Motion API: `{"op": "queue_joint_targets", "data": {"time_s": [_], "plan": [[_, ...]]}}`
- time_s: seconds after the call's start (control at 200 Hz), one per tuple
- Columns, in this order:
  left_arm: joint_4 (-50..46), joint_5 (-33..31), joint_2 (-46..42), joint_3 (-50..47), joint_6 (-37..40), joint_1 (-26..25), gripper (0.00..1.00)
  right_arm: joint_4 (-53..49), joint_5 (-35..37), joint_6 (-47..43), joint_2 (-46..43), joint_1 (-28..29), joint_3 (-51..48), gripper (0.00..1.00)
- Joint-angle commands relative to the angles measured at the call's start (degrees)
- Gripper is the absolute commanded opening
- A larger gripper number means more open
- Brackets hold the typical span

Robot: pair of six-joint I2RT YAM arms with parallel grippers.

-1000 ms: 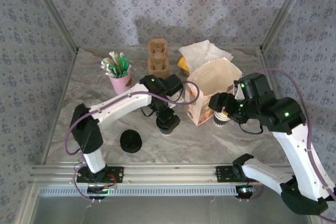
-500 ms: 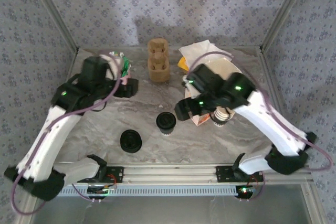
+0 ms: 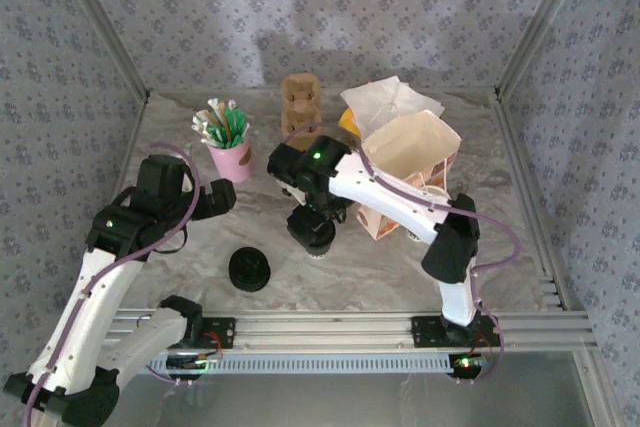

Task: Pack the takeout coffee

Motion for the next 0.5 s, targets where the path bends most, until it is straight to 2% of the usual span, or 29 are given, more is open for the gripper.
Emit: {"op": "queue_joint_targets", "data": {"time_s": [0.0, 0.495], "plan": [[2.7, 0.4, -1.2, -0.1, -0.4, 0.4, 1.0, -1.9, 0.3, -4.2, 2.8, -0.3, 2.3, 0.95], [3.2, 0.7, -0.8, -0.5, 0.4, 0.4, 1.0, 2.6, -0.4, -5.3, 5.8, -1.3, 0.4, 0.91]]}}
